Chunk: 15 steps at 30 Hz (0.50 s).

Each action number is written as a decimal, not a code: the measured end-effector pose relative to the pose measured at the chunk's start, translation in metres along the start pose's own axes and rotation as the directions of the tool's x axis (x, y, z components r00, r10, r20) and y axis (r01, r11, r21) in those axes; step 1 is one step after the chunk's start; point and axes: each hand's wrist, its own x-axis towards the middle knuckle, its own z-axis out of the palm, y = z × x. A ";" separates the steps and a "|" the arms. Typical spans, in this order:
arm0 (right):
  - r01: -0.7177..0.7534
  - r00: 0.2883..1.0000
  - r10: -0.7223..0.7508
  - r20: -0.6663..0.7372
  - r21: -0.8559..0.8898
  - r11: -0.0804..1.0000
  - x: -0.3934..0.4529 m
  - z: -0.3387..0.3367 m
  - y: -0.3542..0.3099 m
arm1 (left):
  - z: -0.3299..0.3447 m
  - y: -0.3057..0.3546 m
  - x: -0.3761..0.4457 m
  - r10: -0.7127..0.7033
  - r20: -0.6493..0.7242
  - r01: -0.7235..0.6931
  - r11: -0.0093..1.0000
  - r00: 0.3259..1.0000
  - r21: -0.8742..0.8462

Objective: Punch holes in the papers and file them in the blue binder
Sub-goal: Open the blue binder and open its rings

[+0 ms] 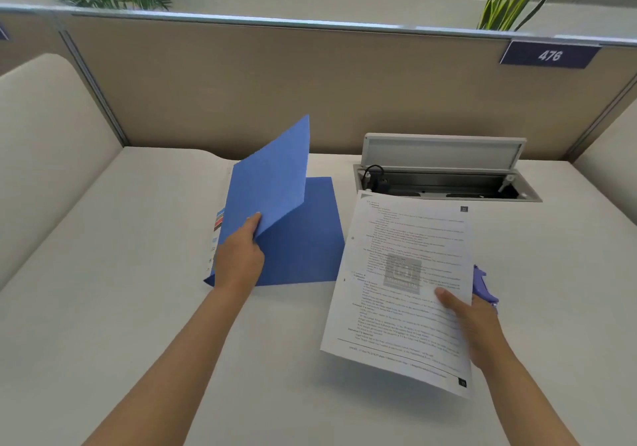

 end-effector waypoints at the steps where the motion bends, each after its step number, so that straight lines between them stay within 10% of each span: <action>1: 0.000 1.000 0.000 -0.007 -0.007 1.000 0.001 -0.003 -0.001 | -0.005 -0.001 -0.009 -0.016 -0.036 0.013 0.997 0.999 -0.082; 15: -0.132 0.987 0.144 0.067 -0.165 0.977 -0.001 -0.002 0.022 | -0.040 -0.003 -0.129 -0.361 -0.152 0.134 0.654 0.920 -0.745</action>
